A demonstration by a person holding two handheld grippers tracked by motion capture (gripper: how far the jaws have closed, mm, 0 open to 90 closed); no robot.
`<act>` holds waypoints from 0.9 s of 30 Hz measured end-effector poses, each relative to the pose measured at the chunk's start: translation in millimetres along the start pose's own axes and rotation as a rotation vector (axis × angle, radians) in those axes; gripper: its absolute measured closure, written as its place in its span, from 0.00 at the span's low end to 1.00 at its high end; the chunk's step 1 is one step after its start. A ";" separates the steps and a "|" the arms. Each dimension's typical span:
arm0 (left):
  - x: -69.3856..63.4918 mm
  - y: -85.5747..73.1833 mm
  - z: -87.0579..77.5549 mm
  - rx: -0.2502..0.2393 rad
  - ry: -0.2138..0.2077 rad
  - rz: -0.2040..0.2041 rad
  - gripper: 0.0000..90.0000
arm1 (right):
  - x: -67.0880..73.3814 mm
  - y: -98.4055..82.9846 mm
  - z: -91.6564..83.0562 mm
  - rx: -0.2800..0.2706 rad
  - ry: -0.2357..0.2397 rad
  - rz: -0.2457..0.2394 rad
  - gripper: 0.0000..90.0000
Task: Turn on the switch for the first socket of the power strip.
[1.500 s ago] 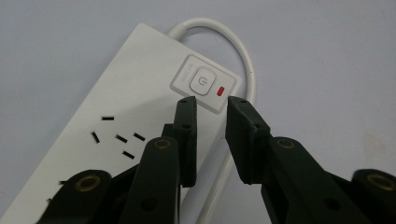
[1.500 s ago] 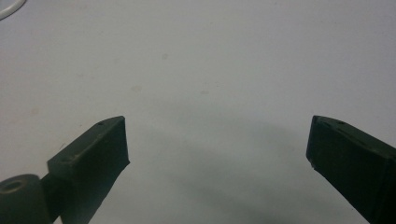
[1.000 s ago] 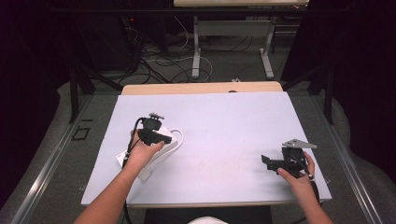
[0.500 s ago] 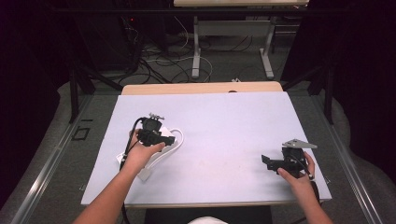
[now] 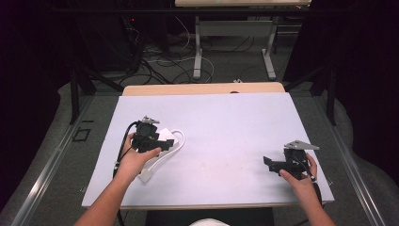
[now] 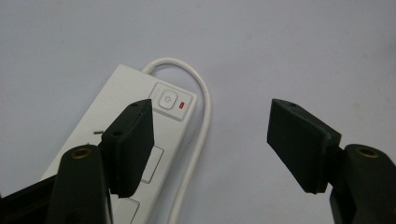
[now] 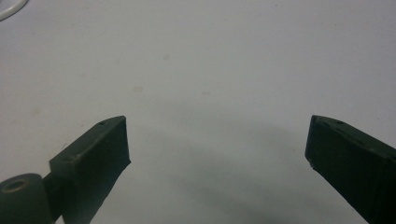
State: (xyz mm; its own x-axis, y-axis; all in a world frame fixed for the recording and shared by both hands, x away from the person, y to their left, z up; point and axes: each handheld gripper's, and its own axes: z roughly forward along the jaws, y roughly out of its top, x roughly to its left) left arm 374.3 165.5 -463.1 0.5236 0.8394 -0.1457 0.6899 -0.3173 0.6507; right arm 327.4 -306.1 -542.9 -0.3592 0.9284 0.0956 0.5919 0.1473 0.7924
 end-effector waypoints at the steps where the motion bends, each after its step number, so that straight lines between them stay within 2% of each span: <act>1: 0.1 -0.8 -1.3 -0.001 0.000 -0.001 0.35 | 0.1 0.0 0.0 0.000 0.000 0.000 0.06; 11: 4.7 -11.8 -14.9 -0.047 -0.001 -0.030 0.19 | 0.0 0.0 0.1 -0.001 -0.001 -0.002 0.06; 15: 7.6 -18.5 -18.6 -0.062 0.008 -0.029 0.16 | -0.1 -0.2 -0.2 0.000 0.001 -0.001 0.06; 18: 9.5 -23.8 -19.5 -0.065 0.001 -0.025 0.09 | 0.2 -0.1 0.1 0.000 0.000 0.003 0.06; 20: 9.6 -27.7 -19.4 -0.073 -0.012 -0.036 0.05 | 0.2 0.0 0.1 -0.001 0.000 -0.001 0.06; 22: 10.3 -31.9 -20.3 -0.061 -0.039 -0.026 0.01 | 0.6 0.0 0.1 0.000 0.000 0.000 0.06; 25: 10.6 -38.0 -20.5 -0.070 -0.037 -0.013 0.00 | 0.4 -0.1 0.3 -0.003 0.000 -0.002 0.06; 27: 11.8 -40.7 -20.7 -0.078 -0.036 -0.026 0.00 | 0.4 -0.1 0.1 -0.001 0.000 0.001 0.06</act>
State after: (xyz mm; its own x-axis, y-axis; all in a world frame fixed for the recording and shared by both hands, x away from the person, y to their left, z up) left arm 342.1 197.4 -475.9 0.5247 0.8300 -0.1891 0.6632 -0.2593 0.7021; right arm 327.3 -305.7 -543.0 -0.3586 0.9286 0.0958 0.5910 0.1464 0.7933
